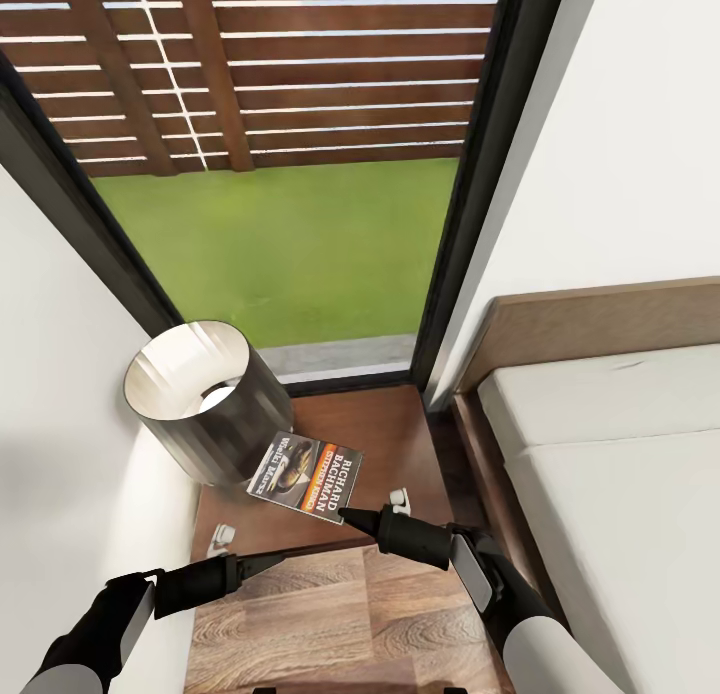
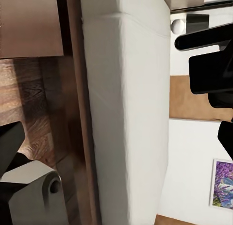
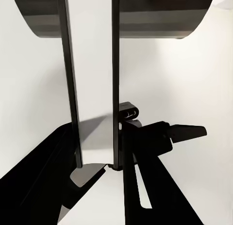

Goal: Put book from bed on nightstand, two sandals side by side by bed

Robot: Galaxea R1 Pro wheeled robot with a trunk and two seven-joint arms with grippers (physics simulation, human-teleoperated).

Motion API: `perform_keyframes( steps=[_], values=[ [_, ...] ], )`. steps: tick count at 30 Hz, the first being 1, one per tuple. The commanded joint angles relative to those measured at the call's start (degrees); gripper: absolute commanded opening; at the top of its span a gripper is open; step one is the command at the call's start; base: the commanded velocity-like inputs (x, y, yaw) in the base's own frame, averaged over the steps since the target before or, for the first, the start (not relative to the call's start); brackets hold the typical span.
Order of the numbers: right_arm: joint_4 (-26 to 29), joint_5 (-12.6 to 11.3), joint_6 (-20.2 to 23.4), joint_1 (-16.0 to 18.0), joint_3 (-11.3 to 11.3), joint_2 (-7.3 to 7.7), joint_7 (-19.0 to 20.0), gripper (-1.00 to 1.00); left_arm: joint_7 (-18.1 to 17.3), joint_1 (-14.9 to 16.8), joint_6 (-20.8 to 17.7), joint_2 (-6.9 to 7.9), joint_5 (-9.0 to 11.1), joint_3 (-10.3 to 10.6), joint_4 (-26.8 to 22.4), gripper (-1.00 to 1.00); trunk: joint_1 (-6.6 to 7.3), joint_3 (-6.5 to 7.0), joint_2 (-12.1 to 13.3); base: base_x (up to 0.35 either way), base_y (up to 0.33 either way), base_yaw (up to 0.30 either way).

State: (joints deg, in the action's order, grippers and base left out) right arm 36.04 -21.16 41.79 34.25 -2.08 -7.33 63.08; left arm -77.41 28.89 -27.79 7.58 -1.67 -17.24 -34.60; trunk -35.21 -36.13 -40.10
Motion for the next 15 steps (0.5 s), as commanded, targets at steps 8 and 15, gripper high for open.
perform_keyframes(
  steps=[8,15],
  values=[
    [-0.01,-0.02,0.4,0.02,-0.21,-0.05,0.05,-1.0,-0.3,0.03,-0.6,-0.02,-0.18,-0.19,-0.02,1.0,-0.23,-0.23,-0.47,0.0,0.0,0.0],
    [-0.21,-0.1,0.4,0.02,-0.21,-0.05,0.06,-1.0,-0.34,0.03,-0.6,-0.02,-0.18,-0.21,-0.01,1.0,-0.23,-0.23,-0.47,0.0,0.0,0.0]
  ],
)
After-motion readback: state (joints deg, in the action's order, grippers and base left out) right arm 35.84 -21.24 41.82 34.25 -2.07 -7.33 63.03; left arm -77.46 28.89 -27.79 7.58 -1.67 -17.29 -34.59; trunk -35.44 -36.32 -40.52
